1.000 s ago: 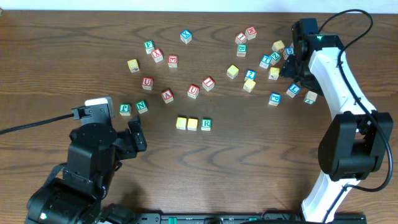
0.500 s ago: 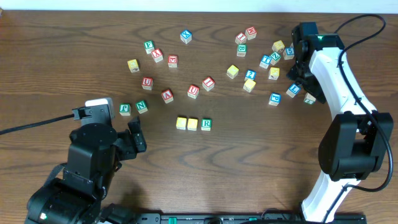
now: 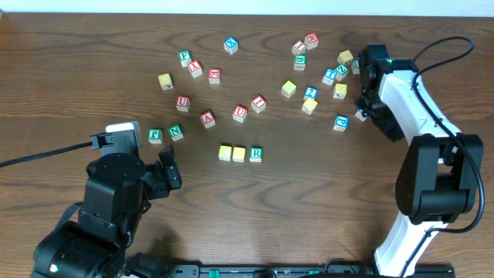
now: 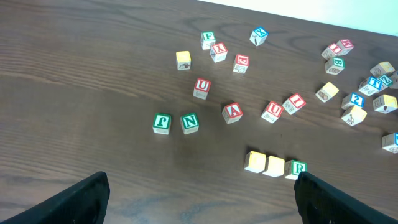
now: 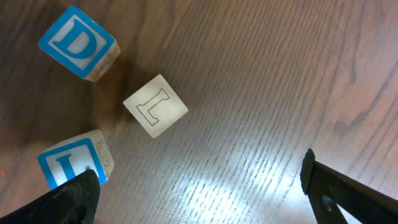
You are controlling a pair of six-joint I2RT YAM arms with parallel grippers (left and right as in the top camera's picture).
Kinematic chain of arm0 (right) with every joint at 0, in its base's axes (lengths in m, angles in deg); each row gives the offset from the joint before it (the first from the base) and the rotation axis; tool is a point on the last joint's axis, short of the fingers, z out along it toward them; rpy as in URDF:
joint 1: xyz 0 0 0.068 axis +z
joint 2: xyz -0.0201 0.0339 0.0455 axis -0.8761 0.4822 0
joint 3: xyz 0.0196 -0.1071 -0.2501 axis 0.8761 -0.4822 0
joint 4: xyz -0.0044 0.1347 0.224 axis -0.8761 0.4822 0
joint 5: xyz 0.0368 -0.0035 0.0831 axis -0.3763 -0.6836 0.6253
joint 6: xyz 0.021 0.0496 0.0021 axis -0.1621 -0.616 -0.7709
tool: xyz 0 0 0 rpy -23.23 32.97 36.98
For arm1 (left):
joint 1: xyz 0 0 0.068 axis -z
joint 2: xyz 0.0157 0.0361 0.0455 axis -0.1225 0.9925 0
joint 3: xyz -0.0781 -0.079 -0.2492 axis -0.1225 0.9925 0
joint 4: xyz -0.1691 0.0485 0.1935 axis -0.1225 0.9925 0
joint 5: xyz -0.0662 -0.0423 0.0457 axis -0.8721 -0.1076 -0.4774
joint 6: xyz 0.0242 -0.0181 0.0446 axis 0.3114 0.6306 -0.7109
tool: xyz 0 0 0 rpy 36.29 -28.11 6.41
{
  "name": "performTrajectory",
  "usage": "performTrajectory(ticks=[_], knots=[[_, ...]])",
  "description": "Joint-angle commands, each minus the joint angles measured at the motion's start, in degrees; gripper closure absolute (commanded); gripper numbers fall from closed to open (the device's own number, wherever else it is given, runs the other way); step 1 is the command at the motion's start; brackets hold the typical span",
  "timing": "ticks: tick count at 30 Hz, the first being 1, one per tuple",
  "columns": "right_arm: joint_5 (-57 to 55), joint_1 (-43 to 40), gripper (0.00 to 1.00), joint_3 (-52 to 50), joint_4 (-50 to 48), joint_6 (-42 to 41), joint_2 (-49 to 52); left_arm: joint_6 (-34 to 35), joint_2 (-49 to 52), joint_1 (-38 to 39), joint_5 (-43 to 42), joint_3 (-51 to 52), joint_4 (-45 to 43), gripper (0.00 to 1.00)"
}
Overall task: Spell out CORL
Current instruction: 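Align the right gripper above the blue L block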
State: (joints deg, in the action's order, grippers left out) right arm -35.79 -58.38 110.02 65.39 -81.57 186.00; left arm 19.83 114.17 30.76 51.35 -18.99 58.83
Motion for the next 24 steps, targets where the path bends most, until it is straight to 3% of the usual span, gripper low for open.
performTrajectory(ticks=[1, 4, 7, 11, 24], knots=[[-1.97, -0.76, 0.01, -0.79, -1.07, -2.19, 0.66, -0.83, -0.04, -0.2, 0.79, -1.16, 0.11, 0.07], [-1.7, -0.63, 0.01, -0.79, -3.52, 0.39, 0.76, -0.83, -0.04, -0.2, 0.79, -1.16, 0.09, 0.07], [1.68, -0.44, 0.01, -0.79, -9.97, 10.75, 0.76, -0.83, -0.04, -0.2, 0.79, -1.16, 0.09, 0.07], [6.01, -0.44, 0.01, -0.79, -15.08, 17.97, 0.76, -0.83, -0.02, -0.2, 0.79, -0.87, 0.07, 0.07], [7.04, 0.55, 0.01, -5.7, -20.72, 14.97, 0.87, -0.81, -0.02, -0.2, 0.79, -0.59, 0.07, 0.07]])
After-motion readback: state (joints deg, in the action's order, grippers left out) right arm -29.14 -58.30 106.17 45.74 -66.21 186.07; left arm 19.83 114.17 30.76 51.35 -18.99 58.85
